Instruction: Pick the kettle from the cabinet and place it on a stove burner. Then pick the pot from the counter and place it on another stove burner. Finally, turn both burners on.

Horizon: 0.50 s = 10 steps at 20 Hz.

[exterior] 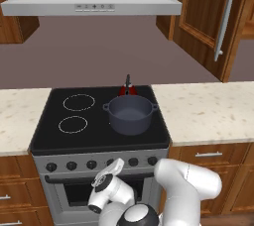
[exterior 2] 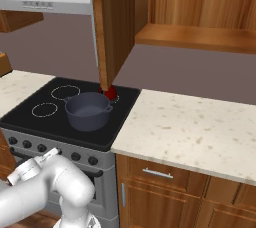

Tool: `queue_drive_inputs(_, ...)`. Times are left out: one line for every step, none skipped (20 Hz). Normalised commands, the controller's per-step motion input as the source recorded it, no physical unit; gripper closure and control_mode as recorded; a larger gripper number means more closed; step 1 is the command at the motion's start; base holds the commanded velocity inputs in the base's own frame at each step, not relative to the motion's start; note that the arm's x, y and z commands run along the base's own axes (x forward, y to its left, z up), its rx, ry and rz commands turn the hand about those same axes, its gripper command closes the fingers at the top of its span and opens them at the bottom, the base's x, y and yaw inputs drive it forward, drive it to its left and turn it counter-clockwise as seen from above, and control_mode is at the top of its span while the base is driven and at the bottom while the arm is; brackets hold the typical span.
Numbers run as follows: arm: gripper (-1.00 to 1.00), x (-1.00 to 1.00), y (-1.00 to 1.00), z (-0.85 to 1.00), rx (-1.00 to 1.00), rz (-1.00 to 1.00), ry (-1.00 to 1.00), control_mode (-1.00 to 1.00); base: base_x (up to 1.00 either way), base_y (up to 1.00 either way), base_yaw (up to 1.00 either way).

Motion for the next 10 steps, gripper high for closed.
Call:
queue_drive_inputs(1.0,0.0,0.0,0.0,-0.01,0.0,0.04,-1.0,0.0,0.0,0.0)
queue_drive_inputs(1.0,0.0,0.0,0.0,0.0,0.0,0.03,-1.0,0.0,0.0,0.0)
queue_drive_inputs(1.0,0.0,0.0,0.0,0.0,0.0,0.03,-1.0,0.0,0.0,0.0)
queue_drive_inputs(1.0,0.0,0.0,0.0,0.0,0.0,0.0,-1.0,0.0,0.0,0.0)
queue_drive_inputs(-1.0,0.0,0.0,-0.01,0.0,0.0,0.0,-1.0,0.0,0.0,0.0)
queue_drive_inputs(-1.0,0.0,0.0,0.0,0.0,0.0,0.0,-1.0,0.0,0.0,0.0)
queue_drive_inputs(-1.0,0.0,0.0,0.0,0.0,0.0,0.0,-1.0,0.0,0.0,0.0)
queue_drive_inputs(-1.0,0.0,0.0,0.0,0.0,0.0,0.0,-1.0,0.0,0.0,0.0)
queue_drive_inputs(-1.0,0.0,0.0,0.0,0.0,0.0,0.0,-1.0,0.0,0.0,0.0)
queue_drive_inputs(-1.0,0.0,0.0,0.0,0.0,0.0,0.0,-1.0,0.0,0.0,0.0)
